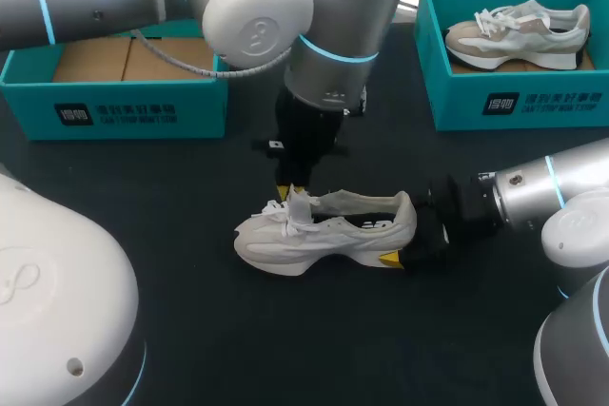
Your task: Take the shoe out of the shoebox, open the shoe tongue, remove and reinsert the insole, then place the shoe into the shoebox
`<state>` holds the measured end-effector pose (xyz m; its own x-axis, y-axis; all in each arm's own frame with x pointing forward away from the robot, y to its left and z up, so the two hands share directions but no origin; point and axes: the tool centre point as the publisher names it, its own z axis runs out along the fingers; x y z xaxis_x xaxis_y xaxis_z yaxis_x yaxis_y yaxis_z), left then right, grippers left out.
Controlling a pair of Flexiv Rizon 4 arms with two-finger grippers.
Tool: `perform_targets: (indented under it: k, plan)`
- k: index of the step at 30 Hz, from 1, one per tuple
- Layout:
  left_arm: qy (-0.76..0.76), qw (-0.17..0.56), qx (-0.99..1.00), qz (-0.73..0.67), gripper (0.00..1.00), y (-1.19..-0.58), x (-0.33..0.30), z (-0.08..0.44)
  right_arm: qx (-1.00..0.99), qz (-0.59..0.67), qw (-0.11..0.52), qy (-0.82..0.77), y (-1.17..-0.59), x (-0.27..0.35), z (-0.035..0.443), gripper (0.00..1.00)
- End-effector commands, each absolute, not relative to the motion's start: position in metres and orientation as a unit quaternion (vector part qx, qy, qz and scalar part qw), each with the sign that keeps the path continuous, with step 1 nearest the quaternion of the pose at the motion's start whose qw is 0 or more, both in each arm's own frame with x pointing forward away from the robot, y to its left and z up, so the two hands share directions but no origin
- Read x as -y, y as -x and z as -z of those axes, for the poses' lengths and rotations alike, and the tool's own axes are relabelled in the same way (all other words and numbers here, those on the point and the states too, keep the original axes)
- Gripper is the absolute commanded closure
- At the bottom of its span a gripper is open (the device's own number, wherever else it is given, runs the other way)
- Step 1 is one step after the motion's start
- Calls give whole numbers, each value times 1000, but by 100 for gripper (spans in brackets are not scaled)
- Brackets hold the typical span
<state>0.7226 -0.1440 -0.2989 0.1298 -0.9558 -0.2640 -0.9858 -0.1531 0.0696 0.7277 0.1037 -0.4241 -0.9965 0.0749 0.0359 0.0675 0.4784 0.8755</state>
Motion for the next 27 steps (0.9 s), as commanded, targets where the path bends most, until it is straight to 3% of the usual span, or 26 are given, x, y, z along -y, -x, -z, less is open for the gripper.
perform_targets:
  k: [1, 10, 11, 17, 22, 25, 27]
  plan:
    - [748, 38, -656, -92, 100, -718, 123, 297, -861, -506, 3, -42, -728, -106, 424, 100]
    - [727, 108, -673, -82, 100, -711, 105, 343, -861, -506, 3, -42, -728, -106, 424, 100]
    - [727, 114, -672, -83, 96, -711, 104, 349, -861, -506, 3, -42, -728, -106, 424, 100]
    - [731, 134, -663, -95, 92, -709, 91, 373, -861, -506, 3, -42, -728, -106, 424, 100]
    - [738, 136, -652, -108, 71, -712, 83, 382, -861, -506, 3, -42, -728, -106, 424, 100]
    - [744, 135, -643, -118, 53, -716, 79, 387, -861, -506, 3, -42, -728, -106, 424, 100]
    - [750, 131, -637, -124, 47, -718, 77, 387, -861, -506, 3, -42, -728, -106, 424, 100]
